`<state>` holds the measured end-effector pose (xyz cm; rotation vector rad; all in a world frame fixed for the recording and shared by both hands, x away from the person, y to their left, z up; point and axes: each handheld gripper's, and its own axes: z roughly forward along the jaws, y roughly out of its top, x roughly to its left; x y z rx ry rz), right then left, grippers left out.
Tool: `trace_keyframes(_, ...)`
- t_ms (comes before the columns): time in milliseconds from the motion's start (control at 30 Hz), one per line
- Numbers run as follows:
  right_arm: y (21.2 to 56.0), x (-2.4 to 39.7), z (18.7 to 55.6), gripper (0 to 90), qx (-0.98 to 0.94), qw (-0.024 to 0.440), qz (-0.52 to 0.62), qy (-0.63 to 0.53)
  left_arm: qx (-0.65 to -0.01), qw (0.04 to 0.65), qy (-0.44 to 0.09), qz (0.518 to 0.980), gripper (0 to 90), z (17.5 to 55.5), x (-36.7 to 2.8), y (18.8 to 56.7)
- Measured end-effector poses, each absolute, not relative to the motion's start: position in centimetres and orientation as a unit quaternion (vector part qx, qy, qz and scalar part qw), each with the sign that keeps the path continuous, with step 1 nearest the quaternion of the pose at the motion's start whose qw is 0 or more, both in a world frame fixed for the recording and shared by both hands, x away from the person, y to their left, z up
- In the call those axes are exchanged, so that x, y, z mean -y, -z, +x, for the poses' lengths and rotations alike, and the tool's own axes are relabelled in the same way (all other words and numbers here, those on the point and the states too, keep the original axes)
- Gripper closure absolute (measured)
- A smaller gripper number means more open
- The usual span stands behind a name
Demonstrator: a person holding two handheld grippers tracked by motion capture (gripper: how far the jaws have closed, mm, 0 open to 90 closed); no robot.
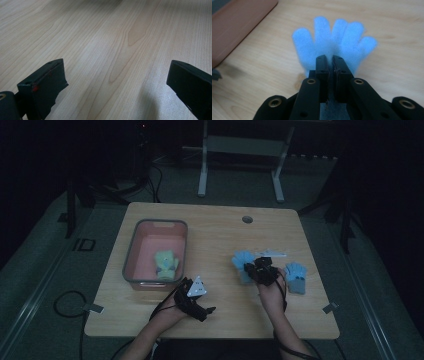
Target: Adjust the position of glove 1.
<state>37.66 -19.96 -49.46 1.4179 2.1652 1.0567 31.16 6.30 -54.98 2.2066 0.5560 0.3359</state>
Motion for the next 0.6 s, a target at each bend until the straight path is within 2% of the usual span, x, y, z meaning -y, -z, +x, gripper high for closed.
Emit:
trace_keyframes(133, 50.5, 18.6, 37.0, 84.4, -0.756, 0.171, 0.513, -0.368, -0.218, 0.403, -0.134, 0.878, 2.0, 31.2, -6.2, 55.2)
trace_keyframes(233, 51.0, 17.9, 36.5, 84.3, -0.755, 0.188, 0.519, -0.354, -0.214, 0.402, -0.135, 0.88, 2.0, 31.0, -6.2, 55.2)
trace_keyframes(600, 52.8, 17.6, 35.8, 83.9, -0.741, 0.205, 0.547, -0.333, -0.216, 0.405, -0.131, 0.879, 2.0, 31.1, -6.3, 55.3)
